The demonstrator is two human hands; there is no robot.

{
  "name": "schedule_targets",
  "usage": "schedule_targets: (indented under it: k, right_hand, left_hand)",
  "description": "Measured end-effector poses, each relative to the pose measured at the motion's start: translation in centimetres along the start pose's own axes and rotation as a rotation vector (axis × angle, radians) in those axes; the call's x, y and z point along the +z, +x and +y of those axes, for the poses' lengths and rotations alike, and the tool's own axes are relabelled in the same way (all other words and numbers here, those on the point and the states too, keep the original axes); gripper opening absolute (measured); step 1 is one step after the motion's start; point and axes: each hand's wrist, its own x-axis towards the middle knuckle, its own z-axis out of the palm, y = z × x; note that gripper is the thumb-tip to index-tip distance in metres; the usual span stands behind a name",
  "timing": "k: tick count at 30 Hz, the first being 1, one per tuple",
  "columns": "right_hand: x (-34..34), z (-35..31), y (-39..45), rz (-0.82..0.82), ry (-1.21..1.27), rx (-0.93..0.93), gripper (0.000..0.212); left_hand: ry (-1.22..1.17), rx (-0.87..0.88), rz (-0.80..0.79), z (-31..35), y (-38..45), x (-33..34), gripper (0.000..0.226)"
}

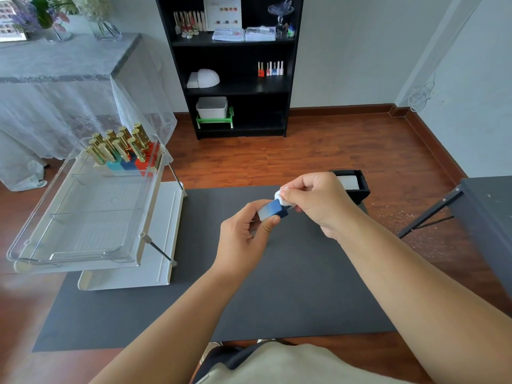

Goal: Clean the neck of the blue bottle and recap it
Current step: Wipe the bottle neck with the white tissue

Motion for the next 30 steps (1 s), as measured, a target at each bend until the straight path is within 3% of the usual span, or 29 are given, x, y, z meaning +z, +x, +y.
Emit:
schedule_targets:
  k: [4,8,13,19,24,30]
  right_hand:
    - [-0.3,0.0,0.4,-0.012,0.194,0.168,0.012]
    - [-1.0,0.7,0.5,0.026,0.48,0.209,0.011]
    - [-0.3,1.5,0.2,0.037,0.316,-0.003,0.01]
    - [1.2,0.8,0.2,-0.072,0.327,-0.138,0.014]
    - [1.2,0.5,0.1,-0.106,0.152,-0.218,0.022]
    - [0.9,-0.5,0.7,-0.197,0.027,-0.216,0.012]
  left_hand:
    - [-0.039,-0.039,0.002,-0.2,0.2,0.0,0.011]
    - [-0.267,-0.216,0.061,-0.2,0.7,-0.4,0.017]
    - [-0.448,-0.304,0.057,-0.1,1.2,-0.5,0.029]
    - [-0.51,-0.318,0.044,0.2,1.3,-0.3,0.032]
    - [-0.477,-0.305,0.053,0.3,1.2,-0.8,0.033]
    - [-0.308,-0.208,0.023,0.4,1.3,-1.9,0.019]
